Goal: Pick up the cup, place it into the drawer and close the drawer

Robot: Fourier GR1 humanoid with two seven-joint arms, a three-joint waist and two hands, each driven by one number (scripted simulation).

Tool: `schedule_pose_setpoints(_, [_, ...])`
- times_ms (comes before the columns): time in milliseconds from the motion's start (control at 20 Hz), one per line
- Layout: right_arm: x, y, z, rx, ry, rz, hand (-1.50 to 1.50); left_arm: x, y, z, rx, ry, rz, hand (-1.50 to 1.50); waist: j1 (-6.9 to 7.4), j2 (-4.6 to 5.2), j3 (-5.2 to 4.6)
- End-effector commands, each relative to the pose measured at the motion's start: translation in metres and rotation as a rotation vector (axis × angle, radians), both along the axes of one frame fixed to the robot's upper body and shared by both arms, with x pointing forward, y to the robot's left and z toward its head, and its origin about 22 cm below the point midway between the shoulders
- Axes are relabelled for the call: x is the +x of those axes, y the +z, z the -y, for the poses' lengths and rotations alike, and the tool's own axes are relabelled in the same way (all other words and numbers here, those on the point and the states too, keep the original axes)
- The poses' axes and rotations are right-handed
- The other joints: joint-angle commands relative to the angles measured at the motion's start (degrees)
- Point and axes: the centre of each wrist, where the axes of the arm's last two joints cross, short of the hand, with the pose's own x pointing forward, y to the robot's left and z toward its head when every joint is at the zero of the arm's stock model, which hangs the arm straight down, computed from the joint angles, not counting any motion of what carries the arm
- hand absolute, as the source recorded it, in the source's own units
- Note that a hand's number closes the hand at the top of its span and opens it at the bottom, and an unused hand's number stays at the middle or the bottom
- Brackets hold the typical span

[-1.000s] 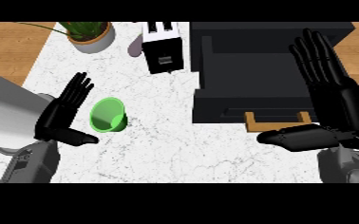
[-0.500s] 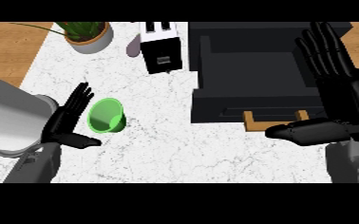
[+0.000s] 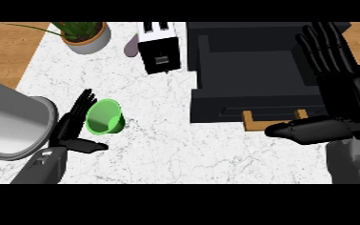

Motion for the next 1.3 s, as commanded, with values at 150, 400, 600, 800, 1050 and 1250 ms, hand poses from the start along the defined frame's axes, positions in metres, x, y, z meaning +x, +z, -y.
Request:
schedule_pose_setpoints(150, [-0.006, -0.004, 0.003, -0.002, 0.001, 0.002, -1.50, -0.008, -0.008, -0.001, -0.071, -0.036, 0.086, -1.50, -0.37, 0.07, -0.03])
schedule_pose_setpoints(400, [0.005, 0.003, -0.008, -0.002, 0.015, 0.004, -1.50, 0.002, -0.010, 0.023, -0.086, -0.053, 0.090, -1.50, -0.64, 0.36, -0.12])
schedule_pose_setpoints(600, [0.015, 0.002, 0.001, -0.013, 0.004, 0.003, -1.50, 0.004, -0.012, 0.033, -0.090, -0.085, 0.108, -1.50, -0.45, 0.49, -0.12])
schedule_pose_setpoints(800, [0.001, 0.000, 0.012, -0.013, 0.010, -0.003, -1.50, 0.014, -0.009, 0.046, -0.141, -0.115, 0.084, -1.50, -0.81, 0.28, -0.06])
schedule_pose_setpoints(1050, [0.003, 0.003, 0.006, -0.009, -0.003, -0.002, -1.50, 0.020, -0.004, 0.044, -0.273, -0.191, 0.086, 1.50, -0.91, 0.52, -0.18])
schedule_pose_setpoints(1250, [0.005, -0.002, 0.009, -0.027, 0.000, -0.010, -1.50, 0.014, -0.012, 0.063, -0.134, -0.096, 0.283, 1.50, -0.25, 0.42, -0.09])
